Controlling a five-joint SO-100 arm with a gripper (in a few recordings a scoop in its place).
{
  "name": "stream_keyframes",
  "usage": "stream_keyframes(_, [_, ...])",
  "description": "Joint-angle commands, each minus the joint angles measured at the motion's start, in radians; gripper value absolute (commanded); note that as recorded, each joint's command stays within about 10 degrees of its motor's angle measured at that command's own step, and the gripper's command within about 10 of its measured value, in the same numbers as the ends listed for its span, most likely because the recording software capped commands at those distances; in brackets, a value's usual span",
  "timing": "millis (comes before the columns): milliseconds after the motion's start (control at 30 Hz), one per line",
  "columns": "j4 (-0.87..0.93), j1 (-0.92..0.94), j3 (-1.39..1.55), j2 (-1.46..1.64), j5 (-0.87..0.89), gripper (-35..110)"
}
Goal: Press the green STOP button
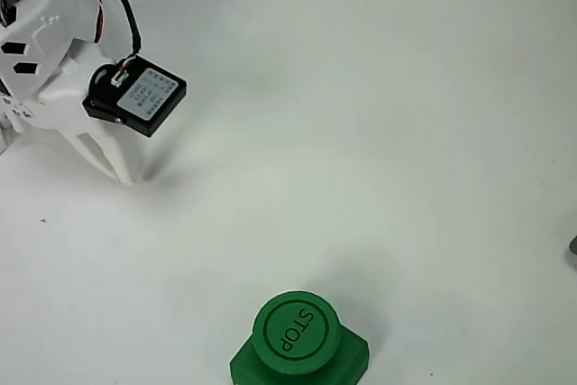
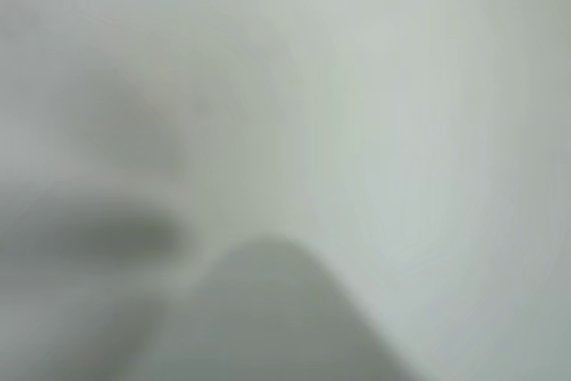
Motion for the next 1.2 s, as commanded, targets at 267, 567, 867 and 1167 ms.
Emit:
stream_keyframes(267, [0.034, -0.020, 0.011, 0.313, 0.029, 0])
stream_keyframes(567, [0.028, -0.092, 0.011, 0.313, 0.057, 0])
stream_keyframes(867, [0.086, -0.028, -0.166, 0.310, 0.005, 0])
stream_keyframes(1167, [0.064, 0.129, -0.455, -0.117, -0.163, 0])
